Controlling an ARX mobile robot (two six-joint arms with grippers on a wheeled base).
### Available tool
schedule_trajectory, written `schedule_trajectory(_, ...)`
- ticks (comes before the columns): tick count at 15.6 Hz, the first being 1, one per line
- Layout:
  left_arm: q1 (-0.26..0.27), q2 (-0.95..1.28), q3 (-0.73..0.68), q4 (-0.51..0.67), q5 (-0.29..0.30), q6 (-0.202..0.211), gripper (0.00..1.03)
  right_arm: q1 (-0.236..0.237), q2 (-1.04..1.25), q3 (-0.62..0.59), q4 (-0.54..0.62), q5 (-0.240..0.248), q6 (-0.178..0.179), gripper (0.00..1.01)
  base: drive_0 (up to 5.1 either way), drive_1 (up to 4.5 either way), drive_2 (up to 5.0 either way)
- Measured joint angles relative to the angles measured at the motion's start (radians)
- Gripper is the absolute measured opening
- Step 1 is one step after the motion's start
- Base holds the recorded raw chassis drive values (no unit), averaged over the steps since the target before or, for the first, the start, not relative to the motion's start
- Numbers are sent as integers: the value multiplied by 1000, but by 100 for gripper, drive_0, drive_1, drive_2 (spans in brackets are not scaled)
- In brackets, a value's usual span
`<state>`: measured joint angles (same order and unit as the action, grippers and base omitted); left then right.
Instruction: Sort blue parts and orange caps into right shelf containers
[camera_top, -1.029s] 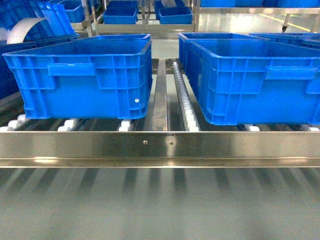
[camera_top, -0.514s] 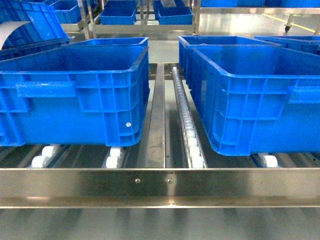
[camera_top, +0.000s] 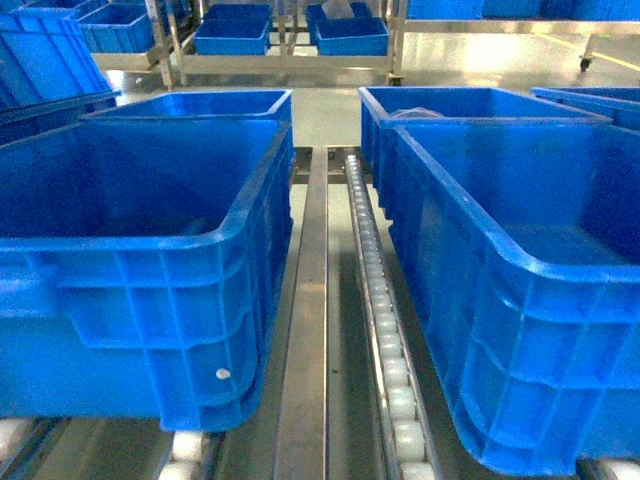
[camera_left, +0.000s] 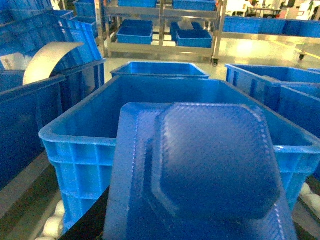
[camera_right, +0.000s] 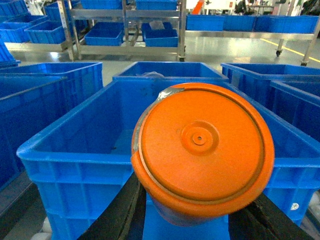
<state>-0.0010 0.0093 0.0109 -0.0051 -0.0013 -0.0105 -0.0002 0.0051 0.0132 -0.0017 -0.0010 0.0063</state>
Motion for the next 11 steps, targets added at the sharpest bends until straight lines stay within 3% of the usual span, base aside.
schedule_trajectory(11, 0, 0, 0, -2, 1, 0, 42, 0, 0, 0, -5, 0, 0, 40, 0, 0, 0)
